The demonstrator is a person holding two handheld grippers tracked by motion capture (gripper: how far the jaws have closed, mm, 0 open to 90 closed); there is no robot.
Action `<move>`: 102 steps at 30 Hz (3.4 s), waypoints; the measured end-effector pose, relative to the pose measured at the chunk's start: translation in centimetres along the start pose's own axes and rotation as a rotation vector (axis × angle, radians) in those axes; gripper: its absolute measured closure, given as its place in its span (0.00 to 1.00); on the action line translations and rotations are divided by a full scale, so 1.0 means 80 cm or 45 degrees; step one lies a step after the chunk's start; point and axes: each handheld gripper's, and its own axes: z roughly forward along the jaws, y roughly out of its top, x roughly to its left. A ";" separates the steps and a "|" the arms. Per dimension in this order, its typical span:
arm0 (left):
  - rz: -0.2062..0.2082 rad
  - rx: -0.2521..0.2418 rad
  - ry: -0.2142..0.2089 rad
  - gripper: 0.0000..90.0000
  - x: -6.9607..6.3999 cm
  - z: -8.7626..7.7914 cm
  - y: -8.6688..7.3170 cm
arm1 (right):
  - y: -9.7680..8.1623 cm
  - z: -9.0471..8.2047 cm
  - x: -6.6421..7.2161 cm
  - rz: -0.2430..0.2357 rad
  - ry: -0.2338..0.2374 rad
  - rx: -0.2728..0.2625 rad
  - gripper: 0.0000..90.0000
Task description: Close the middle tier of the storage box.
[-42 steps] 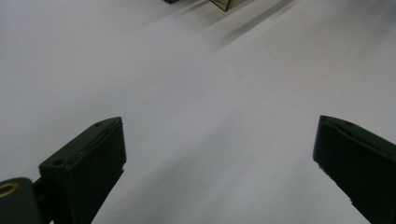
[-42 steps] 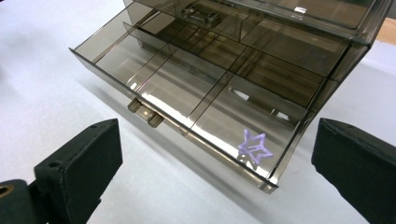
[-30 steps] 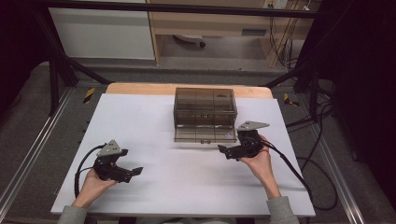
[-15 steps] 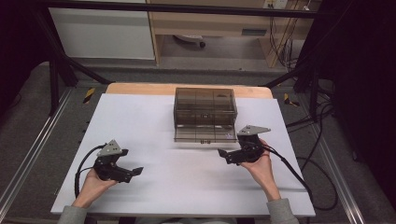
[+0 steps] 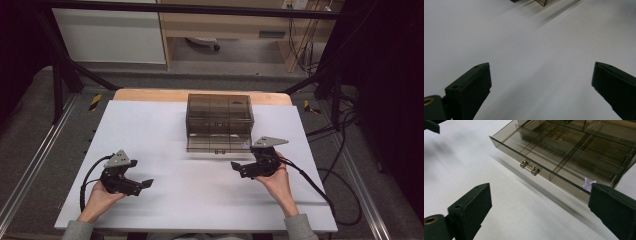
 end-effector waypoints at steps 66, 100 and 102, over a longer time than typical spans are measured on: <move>0.005 0.005 -0.002 0.03 0.000 0.001 0.000 | -0.007 0.039 0.014 -0.094 -0.020 0.120 0.91; 0.008 0.011 0.001 0.03 0.000 0.002 0.000 | 0.000 0.067 0.016 -0.136 -0.074 0.159 1.00; 0.009 0.010 0.002 0.03 0.000 0.001 0.000 | 0.000 0.069 0.016 -0.134 -0.078 0.162 1.00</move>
